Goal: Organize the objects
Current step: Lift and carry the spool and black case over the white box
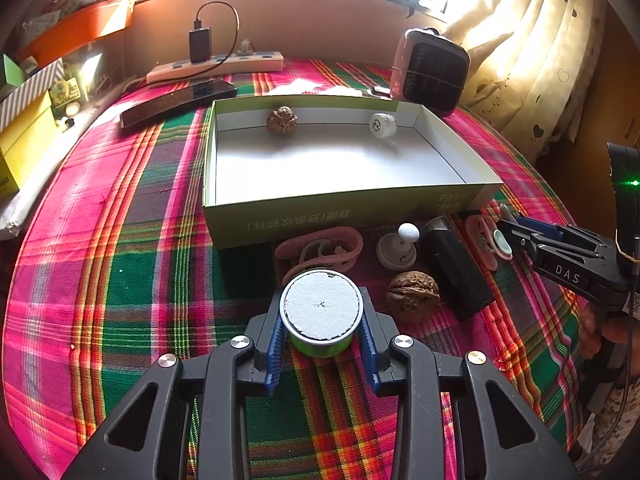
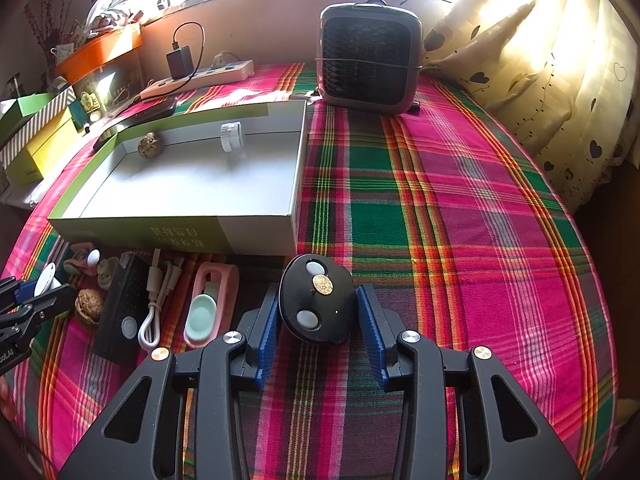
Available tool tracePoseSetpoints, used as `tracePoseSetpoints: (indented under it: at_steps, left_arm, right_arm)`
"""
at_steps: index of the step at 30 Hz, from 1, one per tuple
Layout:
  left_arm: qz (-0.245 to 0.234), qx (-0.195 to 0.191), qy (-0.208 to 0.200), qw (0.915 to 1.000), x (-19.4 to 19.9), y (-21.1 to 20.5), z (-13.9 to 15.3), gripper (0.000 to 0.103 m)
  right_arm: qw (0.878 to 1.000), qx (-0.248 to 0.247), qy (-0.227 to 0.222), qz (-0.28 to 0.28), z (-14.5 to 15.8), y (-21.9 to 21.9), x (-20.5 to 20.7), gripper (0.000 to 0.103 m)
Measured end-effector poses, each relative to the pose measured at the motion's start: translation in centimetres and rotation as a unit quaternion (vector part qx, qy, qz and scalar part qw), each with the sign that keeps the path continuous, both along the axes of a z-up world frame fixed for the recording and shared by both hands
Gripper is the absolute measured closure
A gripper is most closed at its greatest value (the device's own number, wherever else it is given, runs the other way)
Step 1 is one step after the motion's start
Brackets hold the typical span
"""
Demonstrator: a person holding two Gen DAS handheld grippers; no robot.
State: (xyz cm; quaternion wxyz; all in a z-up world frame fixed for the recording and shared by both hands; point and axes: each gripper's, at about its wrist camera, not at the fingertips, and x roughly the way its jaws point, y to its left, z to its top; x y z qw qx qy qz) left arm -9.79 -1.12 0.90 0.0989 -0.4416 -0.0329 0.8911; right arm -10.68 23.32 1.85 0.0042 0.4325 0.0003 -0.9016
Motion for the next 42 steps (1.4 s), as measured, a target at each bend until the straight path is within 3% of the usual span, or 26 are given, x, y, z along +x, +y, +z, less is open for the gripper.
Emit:
tracePoseSetpoints:
  at_steps: [23, 42]
  left_arm:
    - [-0.002, -0.005, 0.016, 0.9999, 0.3, -0.1, 1.0, 0.073]
    - [-0.006, 0.003, 0.043, 0.9991, -0.2, -0.1, 3.6, 0.073]
  right_arm:
    - [1.000, -0.004, 0.017, 0.009, 1.0, -0.5, 0.7, 0.064]
    - [0.998, -0.016, 0.052, 0.030, 3.8, -1.0, 1.0, 0.064]
